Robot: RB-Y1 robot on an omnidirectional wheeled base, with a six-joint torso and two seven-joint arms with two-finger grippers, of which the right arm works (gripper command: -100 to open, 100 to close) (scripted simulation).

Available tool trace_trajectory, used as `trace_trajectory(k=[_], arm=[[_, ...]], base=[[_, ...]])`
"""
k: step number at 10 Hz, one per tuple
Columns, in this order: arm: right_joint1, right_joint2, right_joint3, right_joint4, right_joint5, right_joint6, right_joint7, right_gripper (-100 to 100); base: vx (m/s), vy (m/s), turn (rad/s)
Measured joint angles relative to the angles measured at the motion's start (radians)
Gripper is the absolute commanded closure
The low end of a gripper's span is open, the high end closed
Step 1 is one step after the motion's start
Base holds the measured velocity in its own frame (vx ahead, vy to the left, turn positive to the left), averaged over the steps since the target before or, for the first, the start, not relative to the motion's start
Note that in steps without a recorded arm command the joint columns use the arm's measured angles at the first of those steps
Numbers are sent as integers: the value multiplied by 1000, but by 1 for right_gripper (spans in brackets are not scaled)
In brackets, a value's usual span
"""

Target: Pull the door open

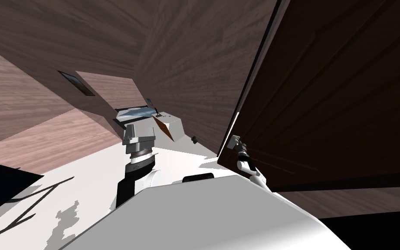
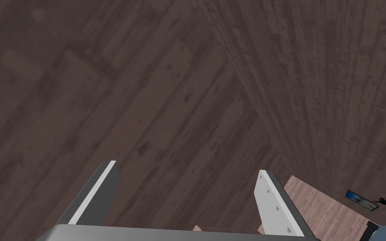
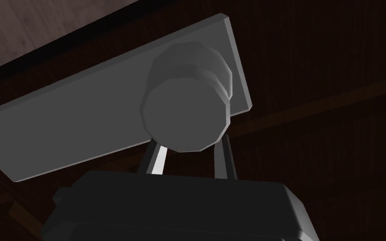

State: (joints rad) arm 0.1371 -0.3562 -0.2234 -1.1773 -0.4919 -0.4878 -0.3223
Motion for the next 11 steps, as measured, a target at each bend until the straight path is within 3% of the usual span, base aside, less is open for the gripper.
trace_trajectory(k=[4,11], arm=[[0,66,7,-50,-85,15,-77,-100],[8,213,18,-165,-284,48,-262,-100]], base=[[-80,-4,21],[-95,-11,24]])
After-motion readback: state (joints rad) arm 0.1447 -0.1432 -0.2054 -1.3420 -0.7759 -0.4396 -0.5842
